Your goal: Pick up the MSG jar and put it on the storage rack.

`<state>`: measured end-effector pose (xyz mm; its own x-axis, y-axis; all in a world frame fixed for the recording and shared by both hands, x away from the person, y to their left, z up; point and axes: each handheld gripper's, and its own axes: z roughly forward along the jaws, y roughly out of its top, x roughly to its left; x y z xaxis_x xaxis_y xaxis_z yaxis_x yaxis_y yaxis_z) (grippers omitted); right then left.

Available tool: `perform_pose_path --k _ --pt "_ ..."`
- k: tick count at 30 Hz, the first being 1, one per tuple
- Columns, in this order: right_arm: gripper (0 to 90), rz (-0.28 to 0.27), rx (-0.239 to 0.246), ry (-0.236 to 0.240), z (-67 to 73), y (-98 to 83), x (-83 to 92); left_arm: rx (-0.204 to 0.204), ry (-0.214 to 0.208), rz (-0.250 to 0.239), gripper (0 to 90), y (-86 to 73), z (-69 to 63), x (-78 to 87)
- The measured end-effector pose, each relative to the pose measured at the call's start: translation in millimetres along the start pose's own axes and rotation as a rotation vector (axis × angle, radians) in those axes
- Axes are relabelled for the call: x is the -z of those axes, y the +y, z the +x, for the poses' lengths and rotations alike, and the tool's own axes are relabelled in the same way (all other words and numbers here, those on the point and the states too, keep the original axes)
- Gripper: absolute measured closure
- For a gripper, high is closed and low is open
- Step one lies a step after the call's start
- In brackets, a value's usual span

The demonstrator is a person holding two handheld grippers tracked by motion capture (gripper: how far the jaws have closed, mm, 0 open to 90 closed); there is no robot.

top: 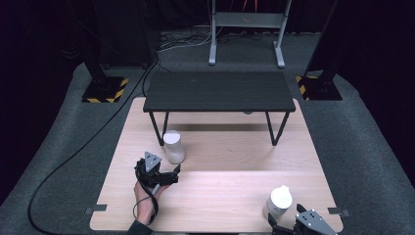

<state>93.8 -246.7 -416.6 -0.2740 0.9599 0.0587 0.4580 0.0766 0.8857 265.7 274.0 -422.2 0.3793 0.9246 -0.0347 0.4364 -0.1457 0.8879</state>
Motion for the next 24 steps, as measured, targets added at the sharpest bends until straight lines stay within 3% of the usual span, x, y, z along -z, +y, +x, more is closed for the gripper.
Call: perform_pose_path --k 15,24 --pt "0.0 -0.004 0.006 0.014 0.5 2.6 -0.1 0.017 0.018 -0.016 0.1 15.2 4.5 -16.1" --pt "0.0 -0.005 0.002 0.019 -1.6 1.5 -0.3 0.005 0.001 -0.041 0.0 19.3 5.9 -25.5"
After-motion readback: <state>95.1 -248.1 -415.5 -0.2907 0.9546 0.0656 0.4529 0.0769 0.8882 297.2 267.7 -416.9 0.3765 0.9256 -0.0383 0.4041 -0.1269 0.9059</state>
